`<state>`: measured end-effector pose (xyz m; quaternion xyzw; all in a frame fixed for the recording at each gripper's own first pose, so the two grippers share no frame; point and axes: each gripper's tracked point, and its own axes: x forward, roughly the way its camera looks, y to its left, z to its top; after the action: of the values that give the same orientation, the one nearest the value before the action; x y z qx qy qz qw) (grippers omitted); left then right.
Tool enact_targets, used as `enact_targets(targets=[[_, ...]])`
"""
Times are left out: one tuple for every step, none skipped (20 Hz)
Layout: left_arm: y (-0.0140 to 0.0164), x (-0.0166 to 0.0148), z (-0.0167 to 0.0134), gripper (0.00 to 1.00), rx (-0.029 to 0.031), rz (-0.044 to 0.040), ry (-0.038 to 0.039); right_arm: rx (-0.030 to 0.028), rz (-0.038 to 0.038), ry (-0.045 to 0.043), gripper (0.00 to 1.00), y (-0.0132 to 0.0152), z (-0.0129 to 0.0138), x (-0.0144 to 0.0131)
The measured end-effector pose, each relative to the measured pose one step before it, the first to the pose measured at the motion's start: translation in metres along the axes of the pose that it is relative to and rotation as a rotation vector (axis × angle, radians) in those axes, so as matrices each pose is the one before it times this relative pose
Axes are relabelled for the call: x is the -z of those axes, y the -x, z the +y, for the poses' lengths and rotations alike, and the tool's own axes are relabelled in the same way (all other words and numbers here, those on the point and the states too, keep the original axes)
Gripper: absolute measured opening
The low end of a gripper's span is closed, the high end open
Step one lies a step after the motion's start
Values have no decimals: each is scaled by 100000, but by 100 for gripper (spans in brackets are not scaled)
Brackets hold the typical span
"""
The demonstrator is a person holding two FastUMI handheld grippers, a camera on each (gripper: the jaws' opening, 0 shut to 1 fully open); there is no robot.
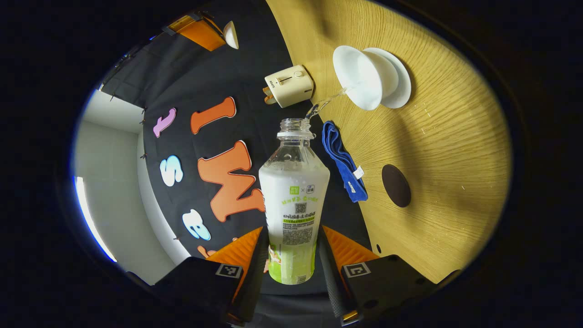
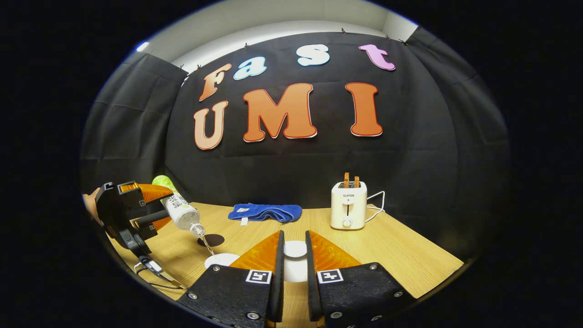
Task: Open the teacup lid with one hand, grasp the water bottle and pour water into the teacup with the other hand; after pouring, place the water bottle on the coaster and then close the teacup lid.
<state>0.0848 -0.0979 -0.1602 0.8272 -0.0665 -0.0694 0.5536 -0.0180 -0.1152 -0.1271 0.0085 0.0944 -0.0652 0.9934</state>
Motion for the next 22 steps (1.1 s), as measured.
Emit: enact_targets(targets=[[33, 56, 115, 63, -147, -74, -637, -91, -80, -61, 23, 1, 39, -9], [58, -88, 262, 64, -135, -391, -860, -268, 101, 44, 23, -28, 71, 15], [-1, -64, 232, 65, -601, -319, -997, -76, -57, -8, 23, 32, 61, 56], [129, 60, 95, 64, -490, -238, -858, -243, 51, 32, 22, -30, 51, 11], [-6, 24, 208, 66, -430, -205, -833, -163, -62, 94, 22, -7, 86, -28], [61, 132, 143, 67, -171, -48, -925, 6, -70, 36, 22, -22, 45, -19], [77, 187, 129, 65, -292, -26, -901, -240, -23, 55, 22, 35, 41, -136], [-209, 38, 203, 64, -346, 53, -776, 107, -142, -20, 22, 30, 10, -92], [15, 155, 39, 65, -320, 84, -606, -140, -80, -26, 22, -23, -22, -24], [39, 82, 192, 65, -472, -63, -641, -107, -192, -146, 22, 13, 47, -121], [0, 61, 182, 66, -414, -142, -854, -94, 78, -136, 22, -127, 17, -7], [-21, 30, 432, 64, -569, -57, -849, -214, -74, 74, 22, -11, 95, -47], [33, -49, 169, 64, -518, -304, -842, -14, -197, 114, 17, 4, 82, -105], [99, 96, 262, 63, -579, -111, -882, -374, -285, 131, 22, 67, 133, -134], [-21, 77, 319, 63, -531, -106, -665, -250, -393, -3, 22, 15, 121, -146], [104, 11, 178, 64, -370, 50, -575, -247, -58, -76, 22, -13, 131, -36], [34, -85, 202, 64, -307, -309, -770, -276, 172, 39, 22, 9, 111, 59], [141, -73, 238, 64, -513, -33, -610, 228, 135, -142, 22, -54, 17, 3], [-10, -161, 79, 63, -288, -319, -452, -387, -128, 4, 22, 139, 86, -1], [-50, -94, 112, 64, -236, -243, -477, -176, -429, -28, 22, -12, 82, -276], [-27, -238, 15, 63, -135, -369, -537, -135, -381, 7, 22, 170, 1, -138], [-100, -212, 164, 63, -195, -513, -464, -115, -473, -19, 22, 26, 7, -146]])
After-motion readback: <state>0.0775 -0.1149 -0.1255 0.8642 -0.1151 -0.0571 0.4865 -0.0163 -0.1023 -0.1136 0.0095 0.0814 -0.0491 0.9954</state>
